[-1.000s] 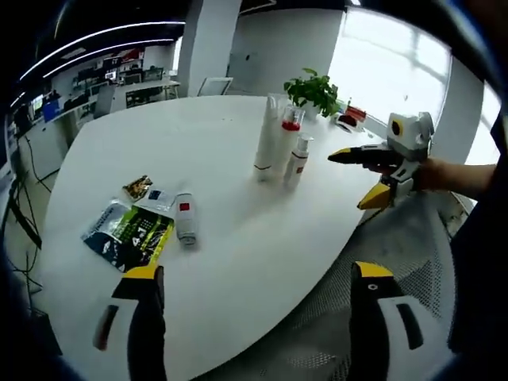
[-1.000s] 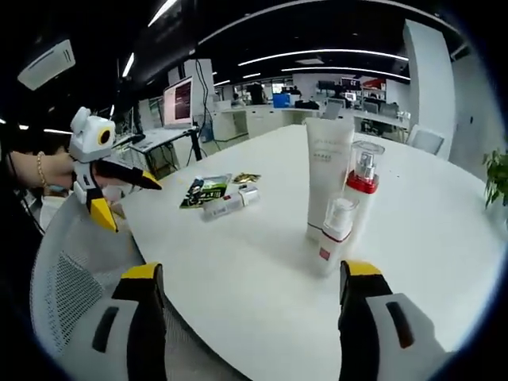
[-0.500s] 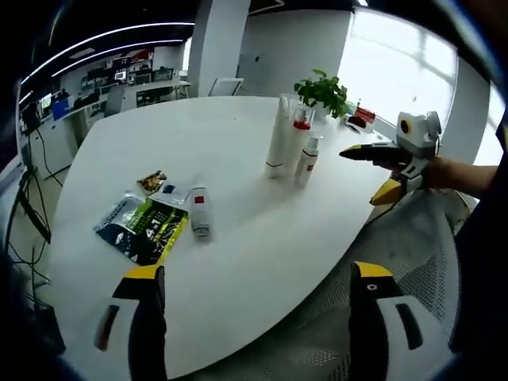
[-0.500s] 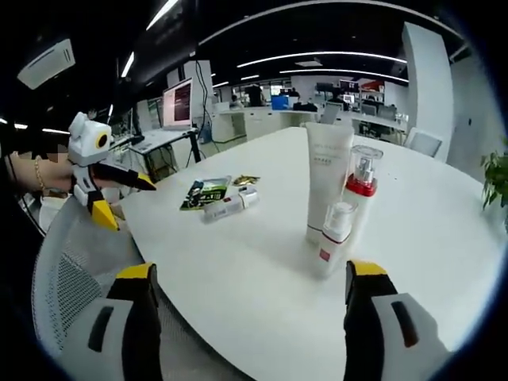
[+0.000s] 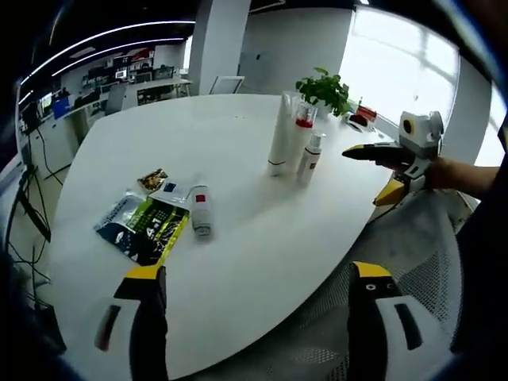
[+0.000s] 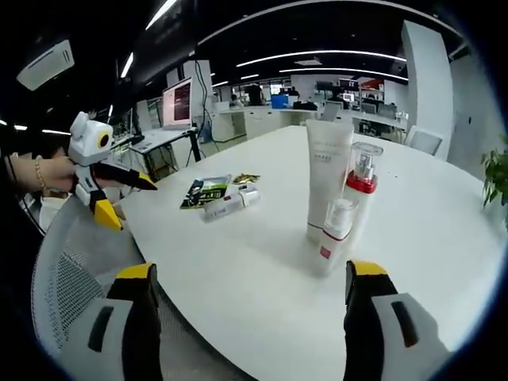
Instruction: Arrange the skincare products in the storage area until every visible bottle or jar stands upright without overlapping.
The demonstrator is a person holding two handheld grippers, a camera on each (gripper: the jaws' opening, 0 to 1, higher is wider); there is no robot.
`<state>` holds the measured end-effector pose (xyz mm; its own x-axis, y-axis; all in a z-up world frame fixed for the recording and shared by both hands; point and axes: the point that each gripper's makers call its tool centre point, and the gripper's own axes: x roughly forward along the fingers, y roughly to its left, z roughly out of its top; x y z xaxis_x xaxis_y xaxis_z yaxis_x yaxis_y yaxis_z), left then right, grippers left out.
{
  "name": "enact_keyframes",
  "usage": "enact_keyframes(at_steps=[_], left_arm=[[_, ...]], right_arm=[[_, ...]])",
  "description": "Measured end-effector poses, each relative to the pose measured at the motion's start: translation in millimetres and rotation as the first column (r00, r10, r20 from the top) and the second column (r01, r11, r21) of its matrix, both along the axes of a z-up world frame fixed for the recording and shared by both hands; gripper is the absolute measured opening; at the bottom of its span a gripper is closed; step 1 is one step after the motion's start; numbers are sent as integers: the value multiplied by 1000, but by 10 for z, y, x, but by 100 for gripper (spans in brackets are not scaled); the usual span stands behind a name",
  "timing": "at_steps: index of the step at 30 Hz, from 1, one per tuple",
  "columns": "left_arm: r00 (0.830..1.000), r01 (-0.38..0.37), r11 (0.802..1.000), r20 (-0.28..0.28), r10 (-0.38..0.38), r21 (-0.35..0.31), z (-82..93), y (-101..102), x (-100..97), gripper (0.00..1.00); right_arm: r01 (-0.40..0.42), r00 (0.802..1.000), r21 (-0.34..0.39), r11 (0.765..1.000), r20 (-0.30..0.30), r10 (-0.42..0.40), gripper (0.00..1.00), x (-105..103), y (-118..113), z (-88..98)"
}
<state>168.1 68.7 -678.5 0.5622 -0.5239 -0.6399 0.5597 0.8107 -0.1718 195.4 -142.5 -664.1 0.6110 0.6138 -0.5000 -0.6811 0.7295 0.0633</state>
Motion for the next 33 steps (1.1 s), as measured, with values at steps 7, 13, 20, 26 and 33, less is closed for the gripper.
enact_keyframes(at_steps=[7,13,20,26,33], left_arm=[[999,12,1000,-35,-12,14,-55,-27,116,83],[998,40,998,-49,-38,44,-68,-89,248,83],[997,54,996,-62,-50,74,-122,-127,472,76],[995,71,993,-76,-64,98,-203,-147,663,70],[991,108,985,-99,-95,137,-282,-172,870,62]], right_arm=[[-3,1000,-2,1000,-11,3,97,-3,-1,-37],[9,1000,0,1000,-16,-9,96,12,-24,-43],[11,1000,-9,1000,-21,-11,96,12,-36,-68],[23,999,-12,1000,-27,-23,96,16,-53,-80],[32,999,-21,999,-37,-33,95,27,-61,-108]])
